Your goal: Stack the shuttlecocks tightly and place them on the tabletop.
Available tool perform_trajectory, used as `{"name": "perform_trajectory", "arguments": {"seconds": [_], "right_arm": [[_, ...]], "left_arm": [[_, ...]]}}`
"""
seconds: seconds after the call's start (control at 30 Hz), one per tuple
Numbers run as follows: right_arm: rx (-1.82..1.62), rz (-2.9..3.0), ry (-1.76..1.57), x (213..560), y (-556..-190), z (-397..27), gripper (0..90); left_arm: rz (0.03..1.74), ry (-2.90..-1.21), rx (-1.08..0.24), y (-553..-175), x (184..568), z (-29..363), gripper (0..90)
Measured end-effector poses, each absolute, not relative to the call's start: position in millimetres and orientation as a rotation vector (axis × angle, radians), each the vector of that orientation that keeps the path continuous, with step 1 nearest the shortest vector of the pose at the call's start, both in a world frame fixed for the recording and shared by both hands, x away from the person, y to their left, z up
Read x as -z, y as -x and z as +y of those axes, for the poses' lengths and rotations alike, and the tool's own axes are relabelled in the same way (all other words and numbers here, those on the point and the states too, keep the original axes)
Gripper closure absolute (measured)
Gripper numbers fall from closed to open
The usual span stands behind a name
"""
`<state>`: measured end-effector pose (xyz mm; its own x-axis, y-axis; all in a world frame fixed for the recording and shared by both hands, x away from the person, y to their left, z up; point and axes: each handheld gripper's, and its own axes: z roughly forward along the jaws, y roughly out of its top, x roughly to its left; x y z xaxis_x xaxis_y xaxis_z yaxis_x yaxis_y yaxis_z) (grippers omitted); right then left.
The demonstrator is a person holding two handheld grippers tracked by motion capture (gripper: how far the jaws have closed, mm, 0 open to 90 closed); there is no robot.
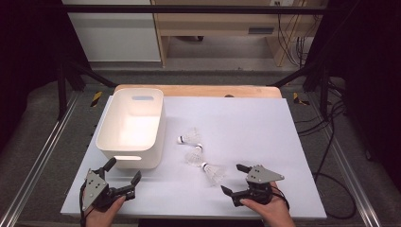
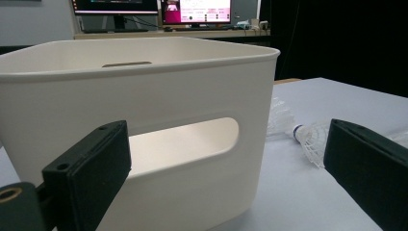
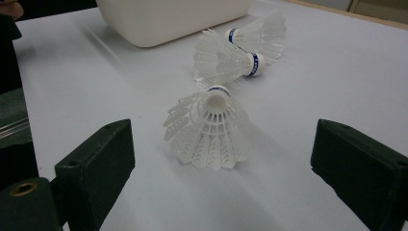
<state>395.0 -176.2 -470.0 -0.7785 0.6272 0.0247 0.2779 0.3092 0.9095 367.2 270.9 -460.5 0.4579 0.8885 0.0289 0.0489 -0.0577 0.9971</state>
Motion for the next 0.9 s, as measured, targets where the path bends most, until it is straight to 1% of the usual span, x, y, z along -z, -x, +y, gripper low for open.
{"name": "perform_trajectory", "arguments": {"seconds": [0.23, 0.3, 0.37, 0.57, 0.9], "right_arm": [[-1.442, 2.288, -0.792, 470.3, -393.4, -165.8, 10.5], [-1.443, 2.311, -0.79, 470.8, -392.3, -162.4, 13.2], [-1.438, 2.336, -0.787, 471.3, -391.2, -158.4, 14.0], [-1.39, 2.409, -0.789, 475.0, -392.1, -145.2, 22.8], [-1.271, 2.456, -0.835, 475.5, -401.5, -125.7, 32.0]], "left_arm": [[0.872, -1.474, -0.852, -367.4, 460.6, 270.9, 2.6], [0.87, -1.474, -0.852, -367.4, 460.7, 270.5, 2.7], [0.868, -1.473, -0.852, -367.2, 460.5, 270.4, 2.6], [0.868, -1.468, -0.846, -367.3, 460.6, 271.2, 2.6], [0.869, -1.469, -0.842, -367.6, 460.8, 271.0, 2.7]]}}
